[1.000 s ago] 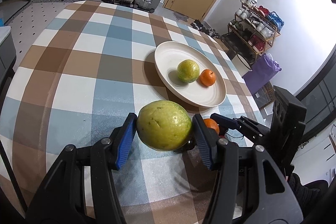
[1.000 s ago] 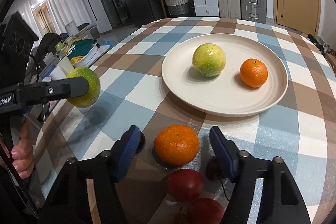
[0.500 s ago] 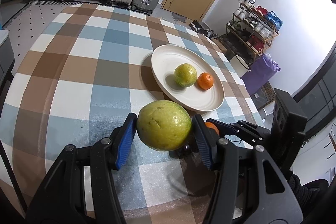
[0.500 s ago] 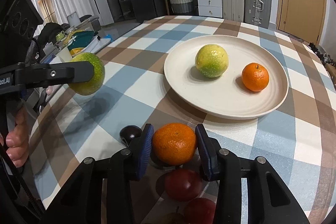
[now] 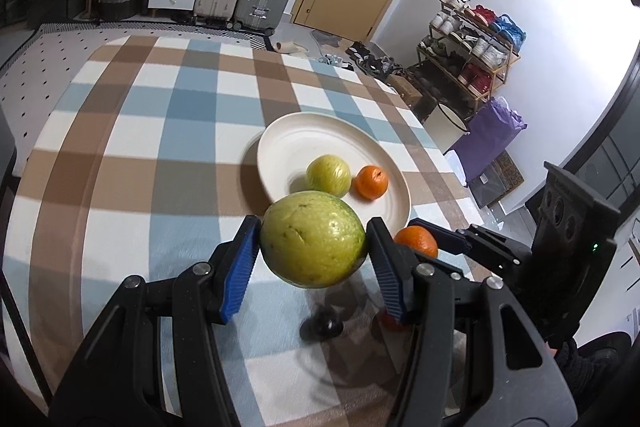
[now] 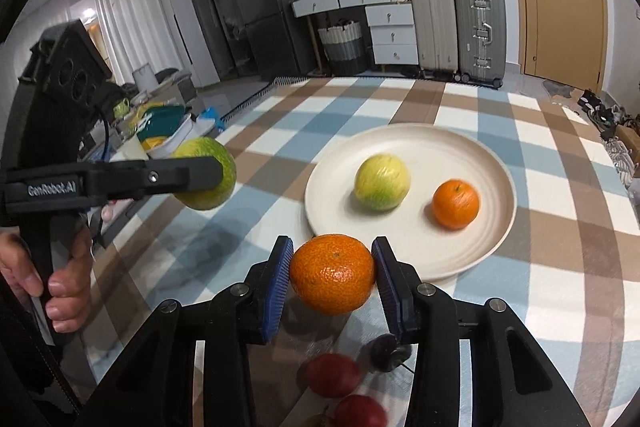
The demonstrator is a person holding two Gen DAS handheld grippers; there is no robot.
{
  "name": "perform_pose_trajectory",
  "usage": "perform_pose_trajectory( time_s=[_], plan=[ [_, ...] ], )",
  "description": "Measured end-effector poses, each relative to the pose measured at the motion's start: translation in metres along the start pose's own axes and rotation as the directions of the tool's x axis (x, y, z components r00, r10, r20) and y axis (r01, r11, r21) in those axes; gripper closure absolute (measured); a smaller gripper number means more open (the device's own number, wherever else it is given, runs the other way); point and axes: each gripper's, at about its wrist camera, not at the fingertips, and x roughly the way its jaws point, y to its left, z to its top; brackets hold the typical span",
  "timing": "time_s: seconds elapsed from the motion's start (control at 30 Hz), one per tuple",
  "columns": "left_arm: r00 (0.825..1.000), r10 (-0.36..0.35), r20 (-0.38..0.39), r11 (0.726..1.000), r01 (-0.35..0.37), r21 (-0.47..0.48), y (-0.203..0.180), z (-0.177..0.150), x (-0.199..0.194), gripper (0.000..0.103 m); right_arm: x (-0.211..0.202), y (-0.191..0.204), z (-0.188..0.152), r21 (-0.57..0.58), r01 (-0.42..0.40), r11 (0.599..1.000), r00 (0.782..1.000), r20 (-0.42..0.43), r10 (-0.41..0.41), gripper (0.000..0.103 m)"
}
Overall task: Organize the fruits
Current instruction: 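Carry the pomelo and orange over the white plate with both tools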
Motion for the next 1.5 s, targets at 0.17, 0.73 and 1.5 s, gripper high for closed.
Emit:
perform_pose_trajectory(
  time_s=[0.17, 0.73, 1.5],
  plan=[
    [1.0, -0.007, -0.007, 1.0, 0.007, 0.024, -0.009, 0.021, 0.013, 0.051, -0.006, -0.012, 0.015, 0.02, 0.009, 1.0, 0.999, 0.032, -0.009, 0.062],
    [0.998, -0.009, -0.056, 0.999, 0.012, 0.04, -0.022, 0.089, 0.085, 0.051, 0.004, -0.068, 0.075, 0.096, -0.002, 0.995, 0.996, 0.093, -0.007, 0.062],
    [0.983, -0.024, -0.18, 0.998, 0.034, 0.051, -0.017, 0.108, 0.191, 0.051, 0.07, -0.117, 0.066, 0.141, 0.035, 0.989, 0.999, 0.01, -0.037, 0.062]
  ],
)
